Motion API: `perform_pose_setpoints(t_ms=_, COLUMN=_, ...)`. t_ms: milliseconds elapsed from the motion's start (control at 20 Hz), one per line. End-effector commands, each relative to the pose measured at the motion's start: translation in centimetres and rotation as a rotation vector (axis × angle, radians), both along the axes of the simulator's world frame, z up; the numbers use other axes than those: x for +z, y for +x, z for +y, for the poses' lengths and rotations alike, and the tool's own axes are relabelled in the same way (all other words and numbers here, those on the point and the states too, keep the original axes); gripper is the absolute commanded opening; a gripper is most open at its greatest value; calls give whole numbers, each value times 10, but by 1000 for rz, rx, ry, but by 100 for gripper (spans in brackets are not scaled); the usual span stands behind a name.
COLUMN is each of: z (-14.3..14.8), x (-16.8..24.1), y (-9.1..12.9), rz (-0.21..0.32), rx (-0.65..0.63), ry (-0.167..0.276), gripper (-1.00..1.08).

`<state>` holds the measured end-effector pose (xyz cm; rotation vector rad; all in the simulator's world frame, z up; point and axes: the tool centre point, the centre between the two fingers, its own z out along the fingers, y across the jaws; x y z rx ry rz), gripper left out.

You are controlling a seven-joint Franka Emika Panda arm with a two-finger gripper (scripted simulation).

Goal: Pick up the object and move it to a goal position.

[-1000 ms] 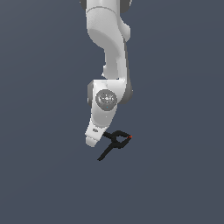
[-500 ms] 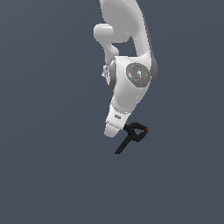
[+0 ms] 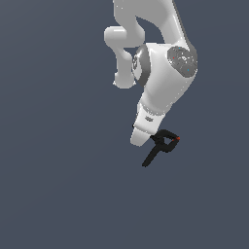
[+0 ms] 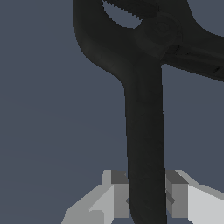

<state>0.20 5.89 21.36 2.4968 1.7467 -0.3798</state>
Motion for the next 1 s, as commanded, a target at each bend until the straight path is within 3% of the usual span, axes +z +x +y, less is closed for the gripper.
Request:
perform_pose_setpoints(t_ms=0, z=4, x=6, y=1, rz=-2, rx=-2, ry=0, gripper=-100)
perform_pose_setpoints(t_ms=350, z=4, x=9, y=2, rz=0, rx=-1, ry=0, gripper=-100)
perform_pose_setpoints(t_ms=950, z=10, x=50, y=9, rz=0, rx=-1, ry=0, gripper=-100)
